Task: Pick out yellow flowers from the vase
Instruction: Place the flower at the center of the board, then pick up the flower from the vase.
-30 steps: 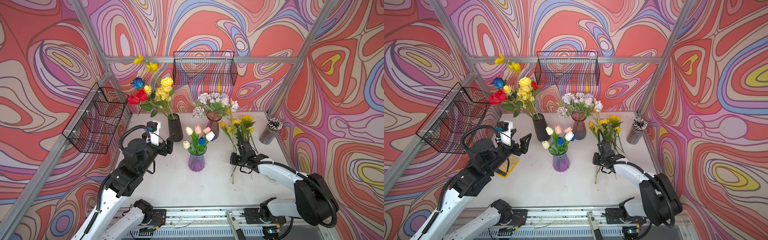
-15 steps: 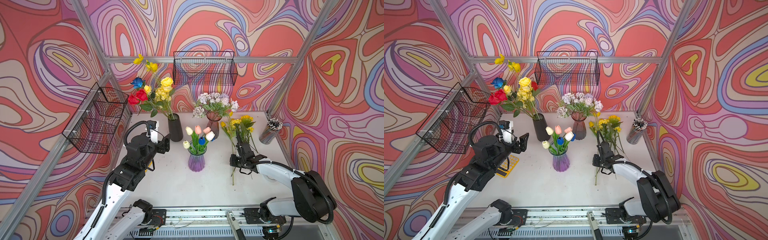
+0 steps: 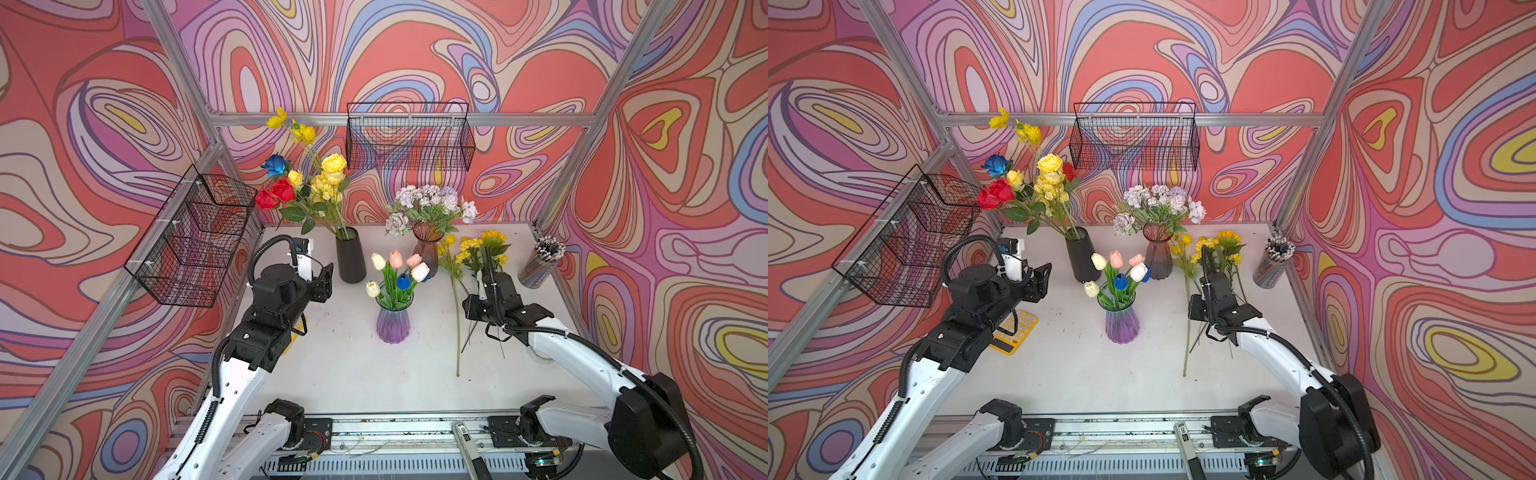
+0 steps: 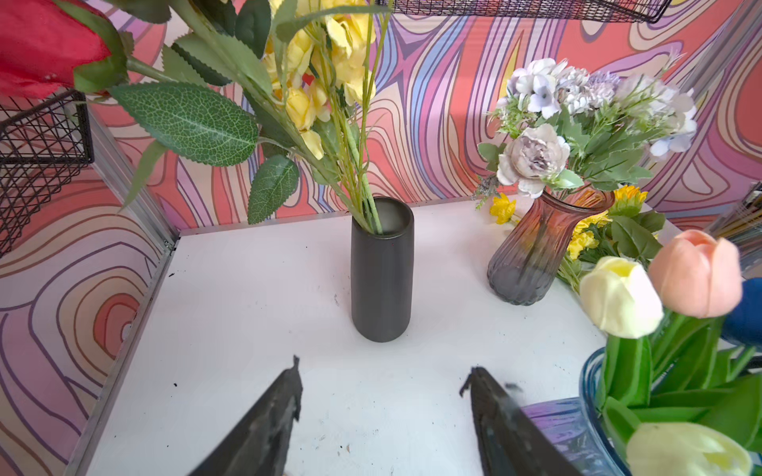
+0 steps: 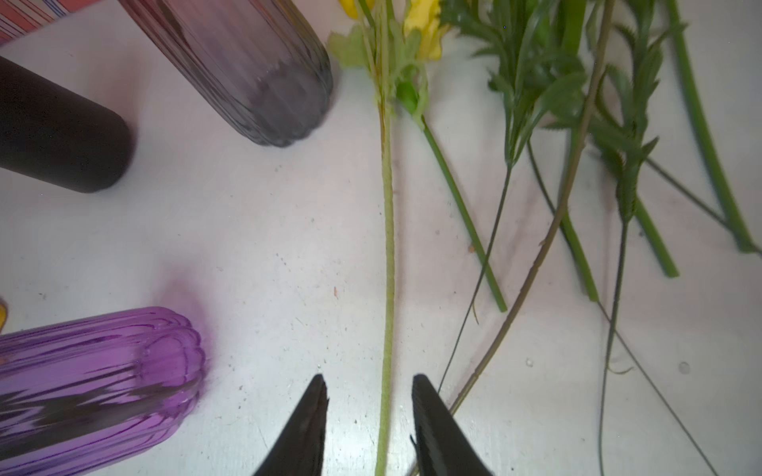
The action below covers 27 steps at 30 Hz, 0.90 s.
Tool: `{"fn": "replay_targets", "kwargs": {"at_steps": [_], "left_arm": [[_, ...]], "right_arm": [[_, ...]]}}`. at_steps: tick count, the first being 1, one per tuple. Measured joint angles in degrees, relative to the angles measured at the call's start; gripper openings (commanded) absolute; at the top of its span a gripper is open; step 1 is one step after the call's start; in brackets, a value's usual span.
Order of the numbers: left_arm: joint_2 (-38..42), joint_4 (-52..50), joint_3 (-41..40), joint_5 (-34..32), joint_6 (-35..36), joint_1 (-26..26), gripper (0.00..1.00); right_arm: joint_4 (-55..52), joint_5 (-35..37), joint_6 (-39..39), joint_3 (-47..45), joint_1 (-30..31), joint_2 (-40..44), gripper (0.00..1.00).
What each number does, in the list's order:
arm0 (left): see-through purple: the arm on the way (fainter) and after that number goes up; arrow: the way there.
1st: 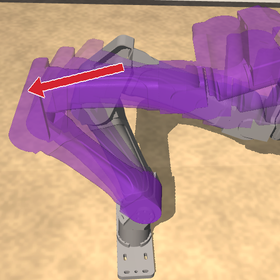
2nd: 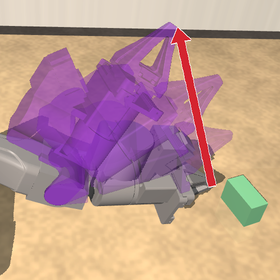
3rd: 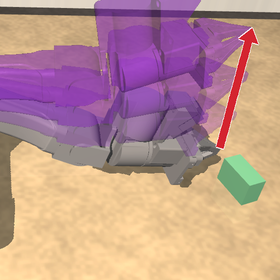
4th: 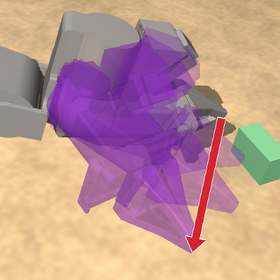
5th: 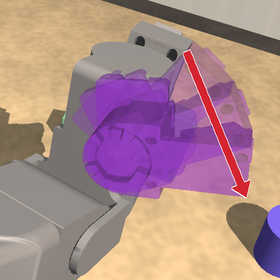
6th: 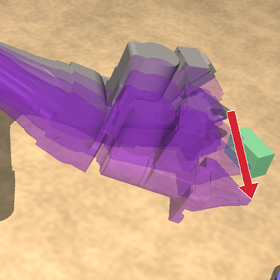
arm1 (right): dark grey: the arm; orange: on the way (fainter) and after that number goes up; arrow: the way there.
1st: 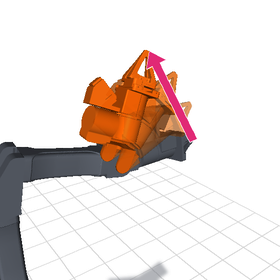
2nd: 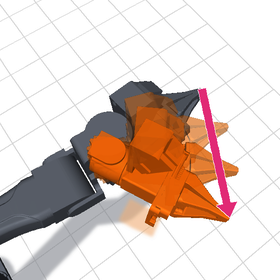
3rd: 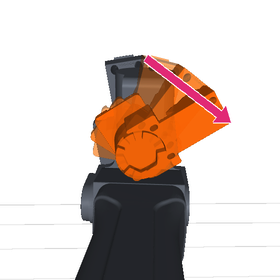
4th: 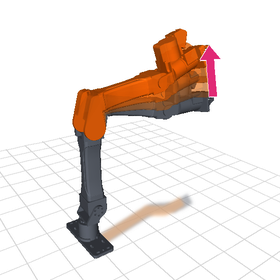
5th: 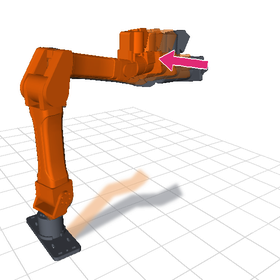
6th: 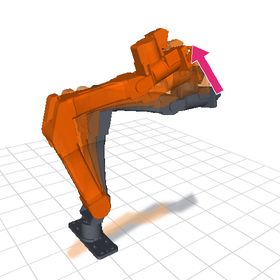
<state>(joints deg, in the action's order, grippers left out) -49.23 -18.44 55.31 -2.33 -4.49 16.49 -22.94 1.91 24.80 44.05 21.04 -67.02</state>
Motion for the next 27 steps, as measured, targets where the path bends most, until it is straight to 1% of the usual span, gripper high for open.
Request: {"fn": "replay_targets", "kwargs": {"at_steps": [6, 9, 11, 19, 27], "left_arm": [[-5.53, 3.04, 0.26, 2.32, 2.14, -0.37, 0.55], [-9.55, 3.93, 1.36, 2.56, 3.08, -0.37, 0.49], [-11.76, 4.68, 2.32, 2.58, 3.67, -0.37, 0.47], [-17.90, 9.57, 5.64, 4.04, 5.38, -0.39, 0.48], [-22.82, 12.55, 8.00, 8.41, 5.40, -0.42, 0.48]], "right_arm": [[0.09, 1.11, -2.67, 1.31, 0.00, 5.53, 0.39], [0.09, 1.14, -3.54, 1.70, -0.02, 6.23, 0.39], [0.22, 1.07, -3.91, 2.05, -0.02, 6.23, 0.39], [0.68, 0.20, -4.42, 2.93, -0.02, 6.32, 0.39], [1.16, -0.09, -4.35, 2.93, -0.02, 7.32, 0.39]]}}
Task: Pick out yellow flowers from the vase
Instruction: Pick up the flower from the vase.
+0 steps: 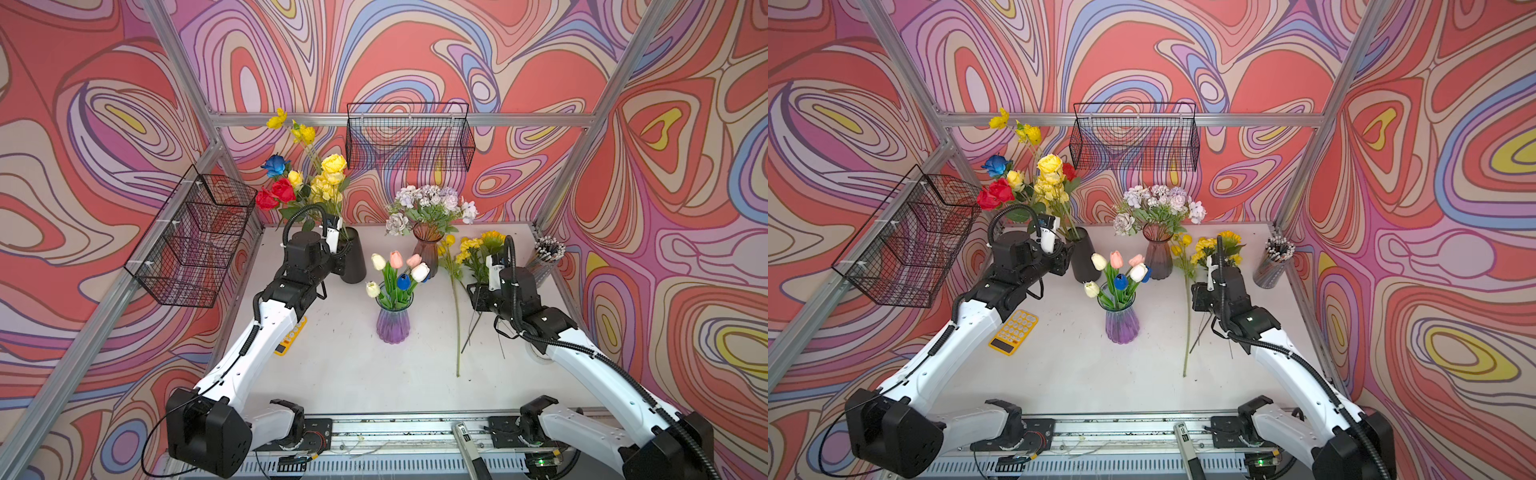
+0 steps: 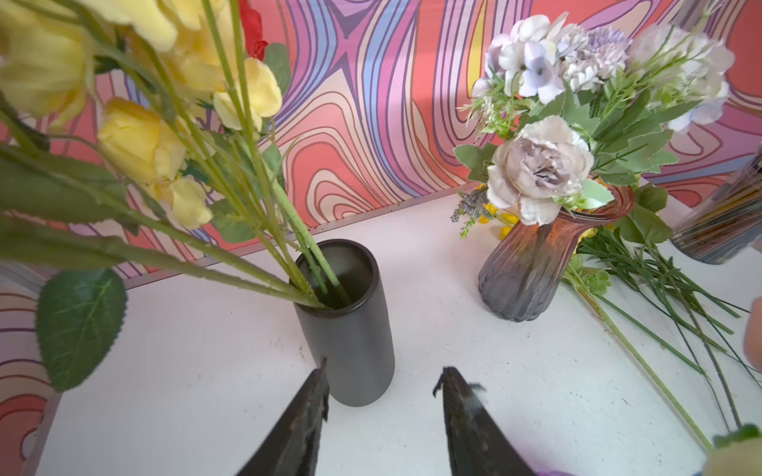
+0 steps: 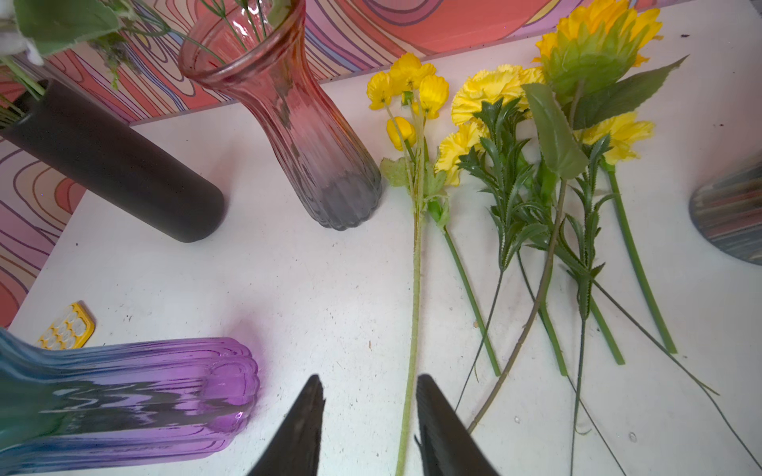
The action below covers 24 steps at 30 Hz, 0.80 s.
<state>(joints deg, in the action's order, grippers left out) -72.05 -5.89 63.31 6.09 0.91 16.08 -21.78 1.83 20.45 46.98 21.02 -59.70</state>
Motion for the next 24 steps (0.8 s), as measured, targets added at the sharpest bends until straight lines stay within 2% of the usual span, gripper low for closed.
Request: {"fn": "replay_targets", "kwargs": {"at_steps": [7, 15, 24], "left_arm": [[-3.58, 1.97, 2.27, 1.01, -2.05, 0.00, 0.58], [-8.17, 5.01, 3.45, -1.70, -3.39, 0.00, 0.59], [-8.59, 5.95, 4.42, -7.56, -3.61, -0.02, 0.55]], "right_arm": [[0.72, -0.39, 0.04, 0.00, 0.00, 0.15, 0.39], [1.66, -0.92, 0.24, 0.00, 0.00, 0.46, 0.39], [1.73, -1.25, 0.24, 0.00, 0.00, 1.01, 0.39]]}}
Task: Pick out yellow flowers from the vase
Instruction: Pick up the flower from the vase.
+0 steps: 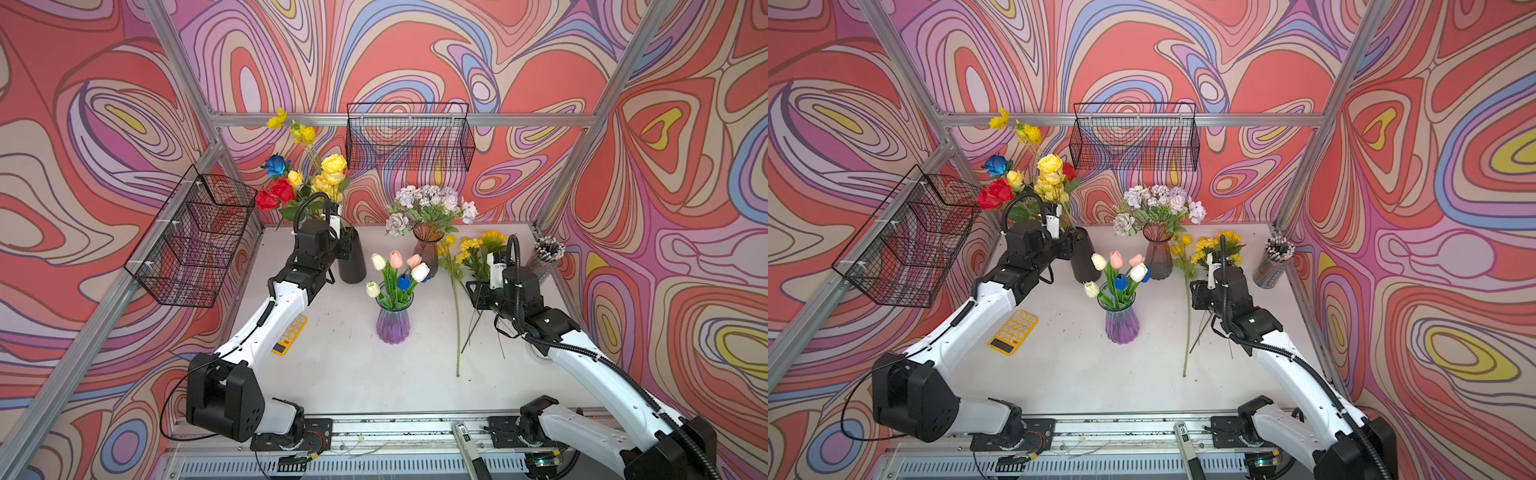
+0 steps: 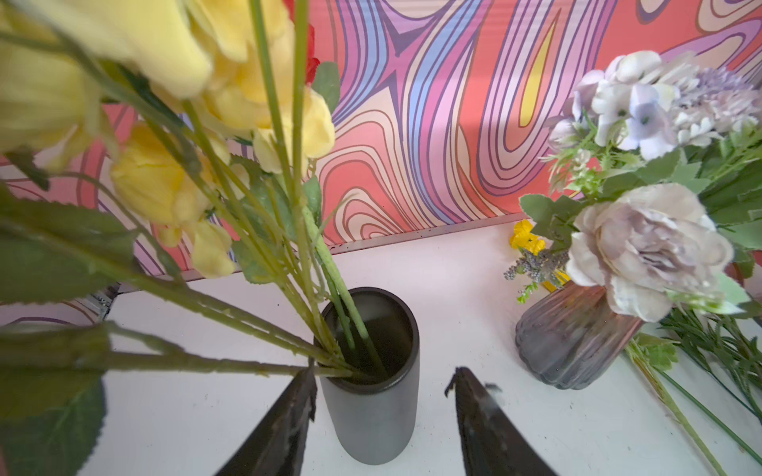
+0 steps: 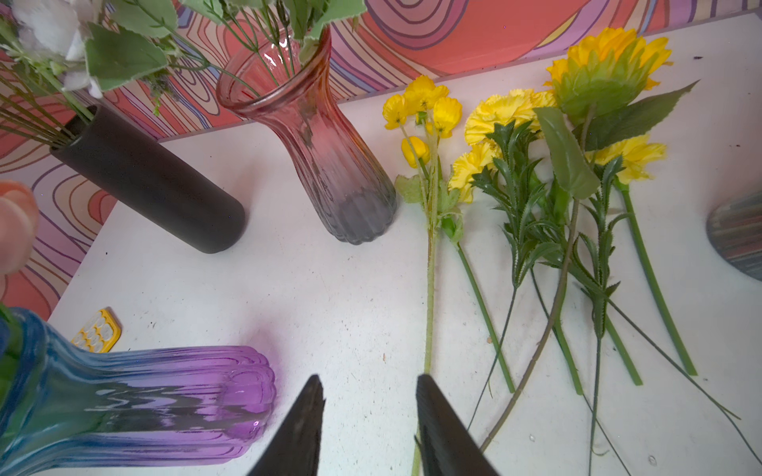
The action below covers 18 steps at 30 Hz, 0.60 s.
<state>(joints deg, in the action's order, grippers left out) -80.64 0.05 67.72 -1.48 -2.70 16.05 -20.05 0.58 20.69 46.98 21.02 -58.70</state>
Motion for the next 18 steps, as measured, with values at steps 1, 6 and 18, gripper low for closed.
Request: {"fn": "replay_targets", "kwargs": {"at_steps": [1, 6, 18], "left_arm": [[0.02, 0.00, 0.02, -0.07, 0.11, 0.00, 0.55], [0.59, -0.76, 0.09, 0.04, 1.36, 0.00, 0.53], [0.63, -12.20, 10.99, 3.04, 2.45, -2.34, 0.54]], "right_arm": [[0.07, -0.02, 0.00, 0.00, 0.00, 0.04, 0.39], [0.33, -0.31, 0.00, 0.00, 0.00, 0.04, 0.39], [0.87, -1.07, 0.42, 0.00, 0.00, 0.17, 0.39]]}}
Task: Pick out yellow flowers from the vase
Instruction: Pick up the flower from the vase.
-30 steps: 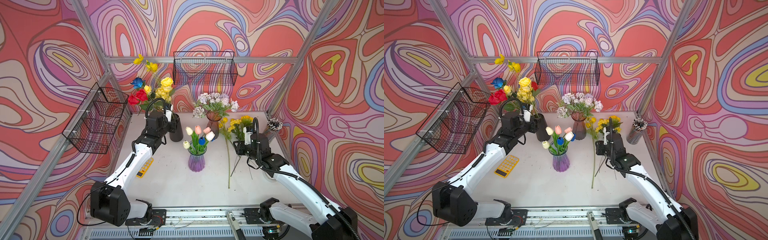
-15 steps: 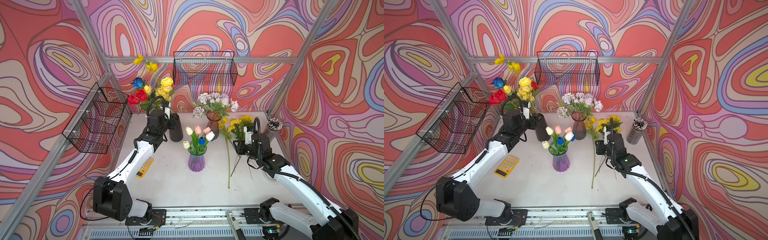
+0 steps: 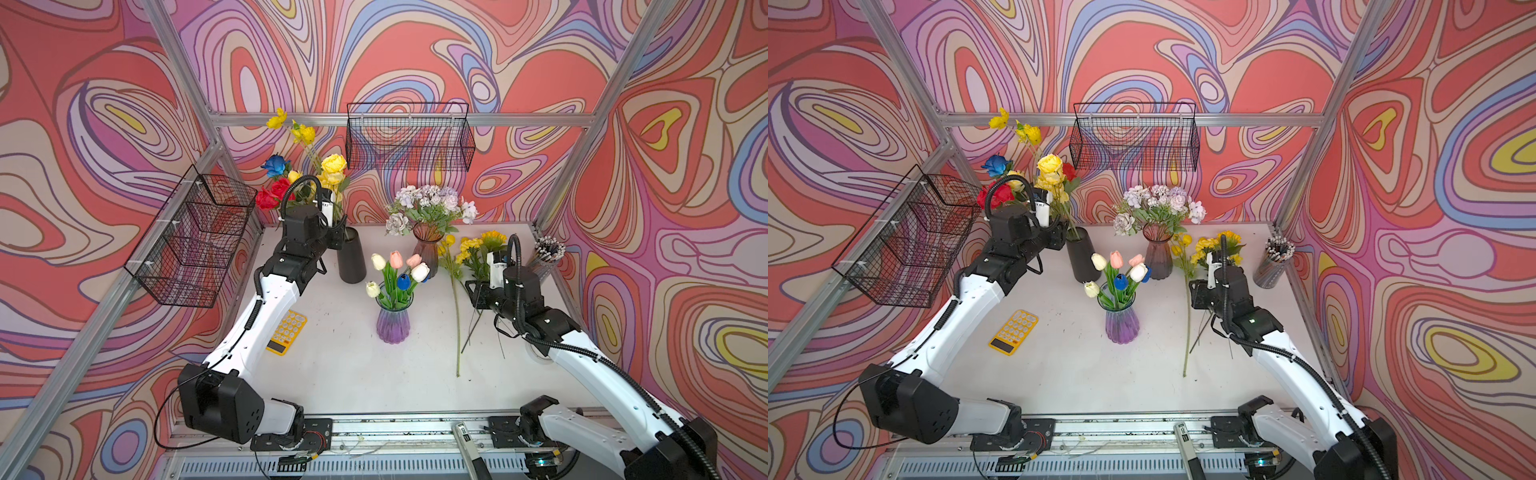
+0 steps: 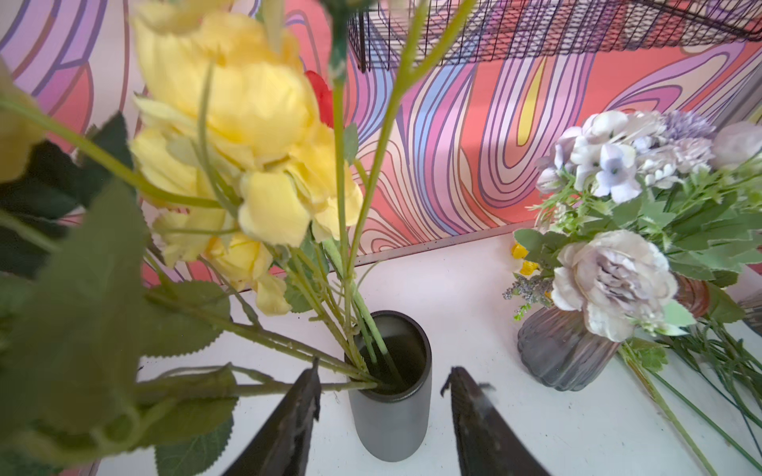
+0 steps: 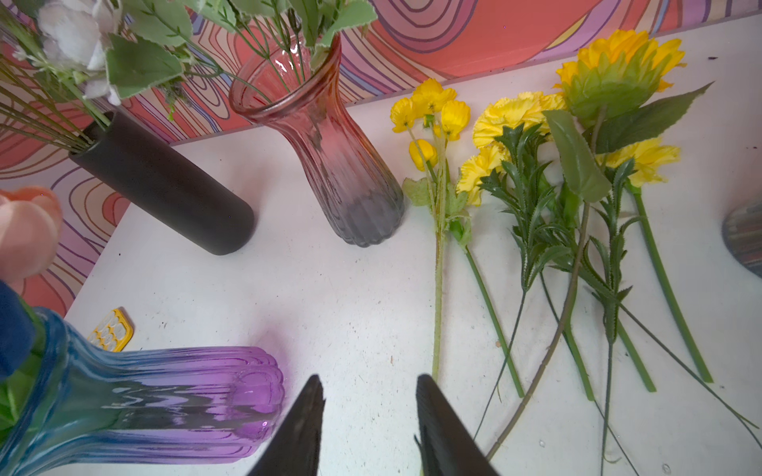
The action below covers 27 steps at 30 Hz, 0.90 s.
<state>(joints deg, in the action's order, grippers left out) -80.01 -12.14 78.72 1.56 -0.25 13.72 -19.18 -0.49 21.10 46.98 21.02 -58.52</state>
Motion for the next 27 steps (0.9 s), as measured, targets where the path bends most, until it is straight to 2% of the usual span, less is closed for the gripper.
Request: {"fn": "replay_targets", "kwargs": {"at_steps": [4, 7, 12, 27], "left_arm": [[-0.48, -3.89, 2.47, 2.19, -0.17, -0.55, 0.56], [-1.11, -6.71, 3.50, 3.58, -0.39, -0.72, 0.62], [-2.82, -11.47, 6.03, 5.46, -0.85, -0.98, 0.62], [-8.63, -17.59, 12.57, 3.26, -6.78, -1.40, 0.62]], "right_arm": [[0.28, 0.00, -0.02, 0.00, 0.00, 0.33, 0.39], [0.37, -0.02, -0.02, 0.00, 0.00, 0.44, 0.39], [0.48, -0.09, 0.00, -0.09, 0.00, 0.52, 0.39], [0.94, -0.42, 0.00, -0.83, 0.00, 0.96, 0.40]]}}
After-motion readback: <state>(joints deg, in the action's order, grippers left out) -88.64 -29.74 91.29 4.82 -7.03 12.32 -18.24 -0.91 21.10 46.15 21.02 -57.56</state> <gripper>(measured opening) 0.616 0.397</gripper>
